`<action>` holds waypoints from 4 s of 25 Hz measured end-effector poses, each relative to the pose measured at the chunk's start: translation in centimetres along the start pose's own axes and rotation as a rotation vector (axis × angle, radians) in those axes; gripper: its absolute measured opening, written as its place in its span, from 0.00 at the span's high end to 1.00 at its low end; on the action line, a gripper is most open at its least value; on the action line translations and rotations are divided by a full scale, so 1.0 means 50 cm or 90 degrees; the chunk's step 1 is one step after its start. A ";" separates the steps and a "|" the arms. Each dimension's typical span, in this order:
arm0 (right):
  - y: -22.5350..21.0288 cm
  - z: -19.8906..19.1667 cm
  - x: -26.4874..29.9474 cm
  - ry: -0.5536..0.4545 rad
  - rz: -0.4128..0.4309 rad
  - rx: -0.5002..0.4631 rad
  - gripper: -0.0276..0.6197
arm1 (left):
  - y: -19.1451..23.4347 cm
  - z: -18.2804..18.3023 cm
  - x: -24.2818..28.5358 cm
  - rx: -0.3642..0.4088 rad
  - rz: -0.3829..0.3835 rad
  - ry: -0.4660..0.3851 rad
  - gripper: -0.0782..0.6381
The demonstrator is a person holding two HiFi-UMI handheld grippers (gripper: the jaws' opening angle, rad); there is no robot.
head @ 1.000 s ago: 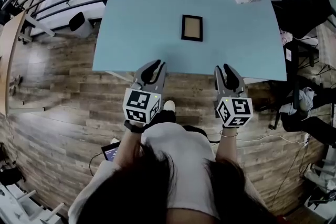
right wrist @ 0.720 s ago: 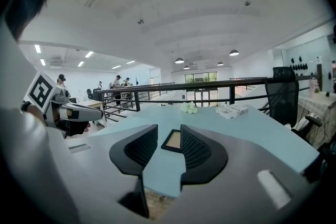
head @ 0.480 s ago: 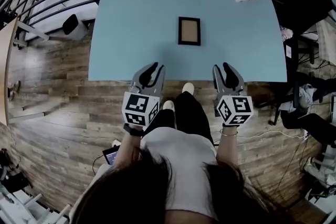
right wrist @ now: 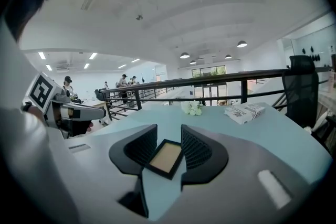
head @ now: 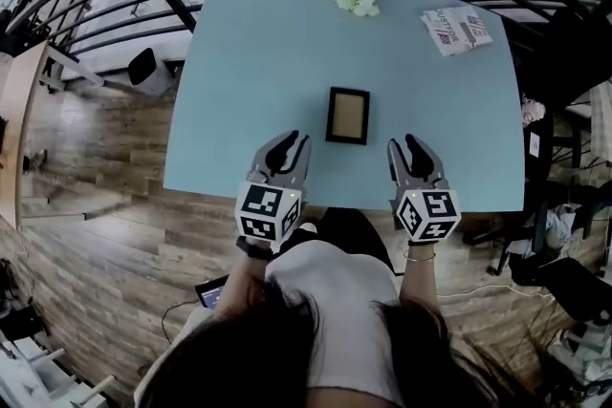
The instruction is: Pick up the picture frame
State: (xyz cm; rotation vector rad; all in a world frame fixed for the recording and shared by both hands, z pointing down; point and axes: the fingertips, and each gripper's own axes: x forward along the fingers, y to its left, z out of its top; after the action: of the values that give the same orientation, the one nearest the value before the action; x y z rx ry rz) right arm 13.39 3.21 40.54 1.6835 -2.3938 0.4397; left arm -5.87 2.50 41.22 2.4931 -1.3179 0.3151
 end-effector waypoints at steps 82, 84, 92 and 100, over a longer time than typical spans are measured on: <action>-0.102 -0.264 0.302 0.250 0.074 0.280 0.78 | 0.074 -0.264 0.388 -0.154 -0.050 0.309 0.78; -0.102 -0.264 0.302 0.247 0.074 0.291 0.78 | 0.075 -0.268 0.390 -0.151 -0.042 0.313 0.78; -0.103 -0.275 0.305 0.252 0.086 0.325 0.78 | 0.071 -0.294 0.398 -0.156 -0.024 0.343 0.76; -0.103 -0.281 0.308 0.253 0.095 0.356 0.78 | 0.076 -0.292 0.399 -0.181 -0.020 0.340 0.76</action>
State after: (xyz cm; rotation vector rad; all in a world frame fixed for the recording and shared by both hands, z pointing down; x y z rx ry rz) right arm 12.67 -7.25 59.29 1.4063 -2.2178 1.4280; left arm 1.28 -9.45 61.99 1.9984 -1.0189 0.6772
